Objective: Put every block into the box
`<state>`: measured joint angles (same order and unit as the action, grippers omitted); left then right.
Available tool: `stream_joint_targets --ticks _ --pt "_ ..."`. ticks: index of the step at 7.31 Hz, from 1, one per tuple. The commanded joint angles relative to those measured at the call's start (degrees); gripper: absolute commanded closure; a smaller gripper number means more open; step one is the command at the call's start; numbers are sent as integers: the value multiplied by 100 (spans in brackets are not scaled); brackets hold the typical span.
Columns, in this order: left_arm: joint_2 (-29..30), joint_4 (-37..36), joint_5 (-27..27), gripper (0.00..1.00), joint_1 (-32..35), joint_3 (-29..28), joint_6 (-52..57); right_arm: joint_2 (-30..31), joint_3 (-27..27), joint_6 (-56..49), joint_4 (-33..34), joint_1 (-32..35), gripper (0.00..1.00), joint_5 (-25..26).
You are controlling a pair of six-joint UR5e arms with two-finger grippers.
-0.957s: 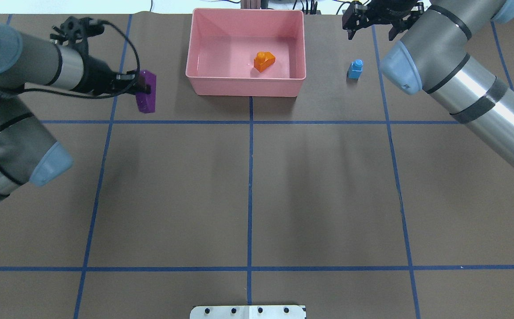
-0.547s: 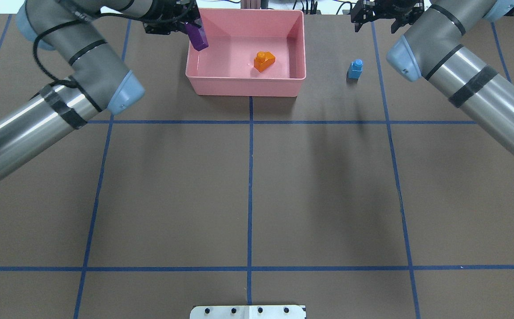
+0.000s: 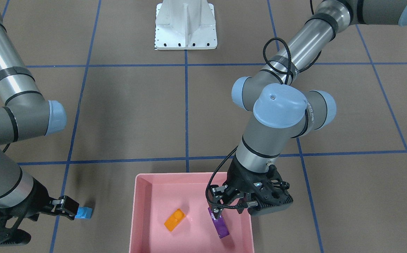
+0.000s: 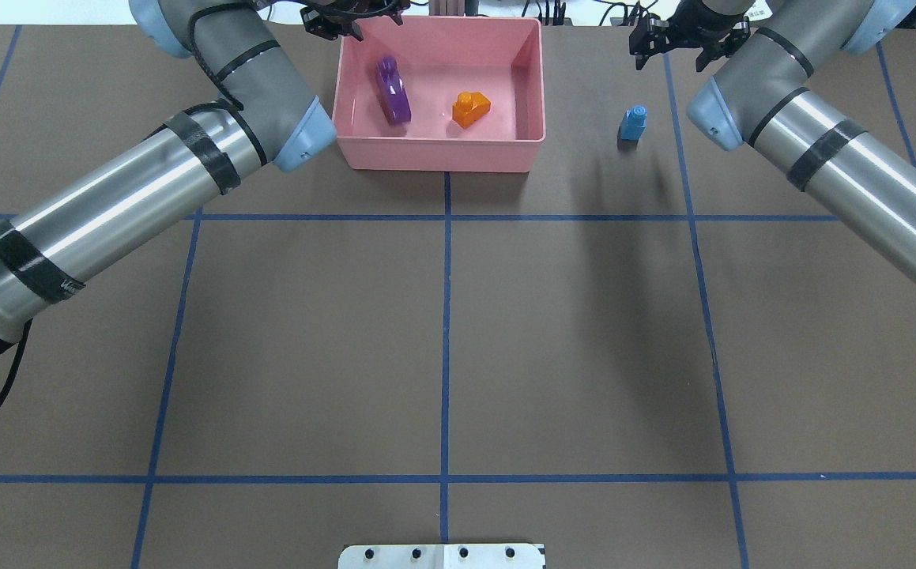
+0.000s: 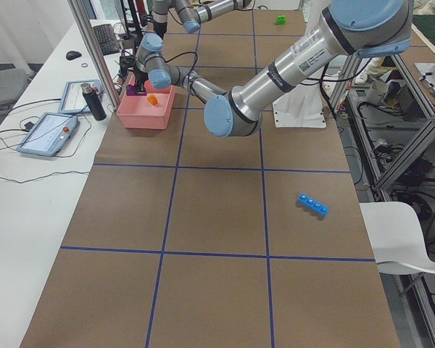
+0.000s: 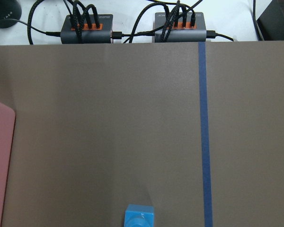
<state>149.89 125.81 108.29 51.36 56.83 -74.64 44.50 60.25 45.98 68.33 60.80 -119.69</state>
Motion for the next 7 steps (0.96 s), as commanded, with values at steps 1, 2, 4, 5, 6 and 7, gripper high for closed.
stream_joint_targets --ticks 1,2,4,5,6,7 --pt "-82 -22 402 0 -12 170 90 6 -101 86 -13 -251 1 120" --pt "-205 -22 412 0 -12 318 90 -11 -188 226 -48 -461 1 443" --pt "-285 -4 412 0 -21 390 90 -2 -512 421 -475 -787 1 954" --pt "-285 -4 412 0 -21 390 90 6 -802 429 -853 -841 6 1052" --pt "-285 -4 412 0 -21 390 90 6 -831 430 -865 -841 30 1053" --pt "-285 -13 412 0 -21 390 90 -11 -831 473 -866 -841 94 1053"
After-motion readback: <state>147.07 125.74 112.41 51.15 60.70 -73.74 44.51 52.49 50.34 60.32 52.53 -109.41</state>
